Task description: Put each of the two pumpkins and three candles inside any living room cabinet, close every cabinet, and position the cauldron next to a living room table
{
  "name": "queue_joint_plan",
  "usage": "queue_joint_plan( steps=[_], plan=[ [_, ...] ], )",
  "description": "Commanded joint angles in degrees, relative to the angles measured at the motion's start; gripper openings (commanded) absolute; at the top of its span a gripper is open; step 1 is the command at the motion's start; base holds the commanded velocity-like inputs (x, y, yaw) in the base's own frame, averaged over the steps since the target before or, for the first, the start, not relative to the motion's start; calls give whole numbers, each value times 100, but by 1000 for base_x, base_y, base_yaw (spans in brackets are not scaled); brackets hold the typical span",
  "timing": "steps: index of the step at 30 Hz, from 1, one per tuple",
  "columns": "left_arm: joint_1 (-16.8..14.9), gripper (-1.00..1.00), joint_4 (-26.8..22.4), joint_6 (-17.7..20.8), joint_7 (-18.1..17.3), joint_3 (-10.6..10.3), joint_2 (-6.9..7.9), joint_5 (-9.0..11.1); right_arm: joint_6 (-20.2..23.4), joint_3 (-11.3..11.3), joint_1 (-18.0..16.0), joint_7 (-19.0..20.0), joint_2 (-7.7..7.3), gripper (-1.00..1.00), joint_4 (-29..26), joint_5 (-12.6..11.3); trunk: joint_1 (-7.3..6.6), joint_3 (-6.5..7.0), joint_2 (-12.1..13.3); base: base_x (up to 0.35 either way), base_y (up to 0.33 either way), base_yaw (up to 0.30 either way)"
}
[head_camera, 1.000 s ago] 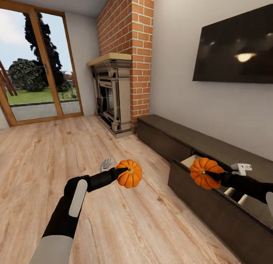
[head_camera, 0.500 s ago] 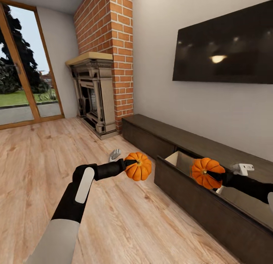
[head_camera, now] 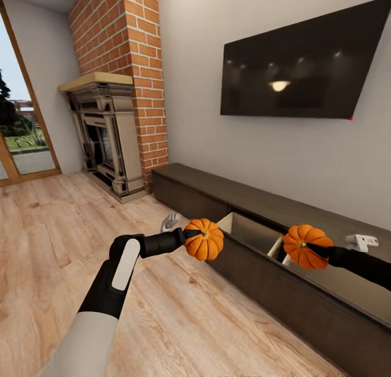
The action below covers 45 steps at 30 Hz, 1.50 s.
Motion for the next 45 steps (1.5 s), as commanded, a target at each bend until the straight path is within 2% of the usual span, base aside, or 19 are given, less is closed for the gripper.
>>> queue_joint_plan(
  steps=[1, 6, 9, 16, 26, 35, 45],
  plan=[
    [0, -100, -4, 31, -48, 7, 0, 63, 86, -10, -8, 28, 1, -100, -3, -58, -2, -5, -3, 0, 0, -281],
    [50, -100, -44, 14, -74, 1, 36, 306, 216, -14, -8, 27, 2, -100, -3, -53, -2, -5, -3, 0, 0, -281],
    [62, -100, -58, 6, -81, 0, 41, 362, 213, -16, -8, 27, 2, -100, -3, -52, -2, -5, -3, 0, 0, -281],
    [66, -100, -21, 1, -80, -7, 42, 376, 201, -17, -8, 27, 2, -100, -3, -52, -2, -5, -3, 44, -22, -281],
    [72, -100, 32, -25, -66, -18, 44, 368, 239, 1, -8, 21, 2, -100, -2, -46, -2, -5, -3, 211, -136, -281],
    [73, -100, 282, -32, -13, -28, 37, 364, 450, 18, 139, 18, 2, -100, 4, -35, -2, -5, -3, 21, -15, -281],
    [31, -100, 464, -33, -6, -35, 24, 359, 471, 16, 158, 18, 4, -100, 5, -34, -2, -5, -3, 0, 0, -281]
  ],
)
